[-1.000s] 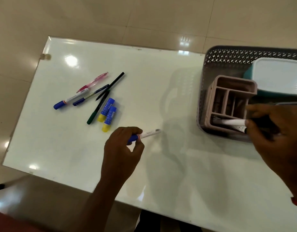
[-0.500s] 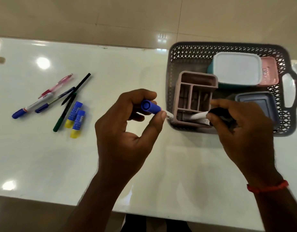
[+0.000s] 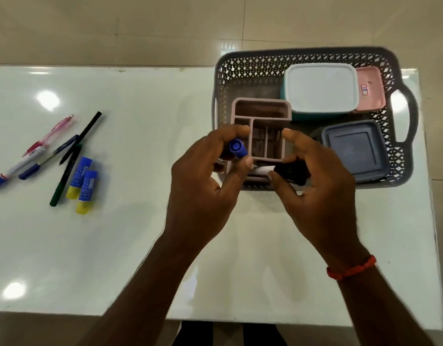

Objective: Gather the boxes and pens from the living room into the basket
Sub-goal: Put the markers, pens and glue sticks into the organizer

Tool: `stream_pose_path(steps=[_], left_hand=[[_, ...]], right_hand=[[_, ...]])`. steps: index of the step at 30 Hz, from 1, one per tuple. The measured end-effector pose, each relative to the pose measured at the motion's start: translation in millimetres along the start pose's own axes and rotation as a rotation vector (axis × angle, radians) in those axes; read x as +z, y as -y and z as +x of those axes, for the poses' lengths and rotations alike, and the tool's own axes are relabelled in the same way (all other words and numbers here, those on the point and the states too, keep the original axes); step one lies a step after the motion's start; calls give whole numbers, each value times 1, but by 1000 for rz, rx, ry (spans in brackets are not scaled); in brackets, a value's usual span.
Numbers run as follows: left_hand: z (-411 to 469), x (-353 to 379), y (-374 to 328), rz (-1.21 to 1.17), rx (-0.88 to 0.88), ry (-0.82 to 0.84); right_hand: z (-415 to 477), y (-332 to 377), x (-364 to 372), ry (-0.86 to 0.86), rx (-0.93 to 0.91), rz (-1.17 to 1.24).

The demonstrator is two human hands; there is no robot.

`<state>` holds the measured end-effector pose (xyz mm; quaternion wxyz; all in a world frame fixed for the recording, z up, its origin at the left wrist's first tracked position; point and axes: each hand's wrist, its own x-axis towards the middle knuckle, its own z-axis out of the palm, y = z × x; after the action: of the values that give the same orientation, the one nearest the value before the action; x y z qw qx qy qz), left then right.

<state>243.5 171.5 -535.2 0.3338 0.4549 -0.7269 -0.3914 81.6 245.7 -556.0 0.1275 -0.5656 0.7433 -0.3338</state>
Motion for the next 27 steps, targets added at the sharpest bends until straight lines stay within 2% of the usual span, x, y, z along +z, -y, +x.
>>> stream_pose_path(steps=[4,7,13,18,23,27], left_hand=[[2,12,6,78,-32,78],[-2,20,10,111,-104,134],[0,20,13,245,-50,240],[-1,20,10,259,-24,259],[-2,28,9,298,25,278],[1,31,2,289,-22,351]], right_hand=[[-3,2,-2,-131,-28,134],[-1,-4,2,-41,26,136],[-3,-21,3,122,7,83],[-2,-28,-9,72,-135,108],[10,-26,-1,136,-80,276],[8,-38,1,139,-135,189]])
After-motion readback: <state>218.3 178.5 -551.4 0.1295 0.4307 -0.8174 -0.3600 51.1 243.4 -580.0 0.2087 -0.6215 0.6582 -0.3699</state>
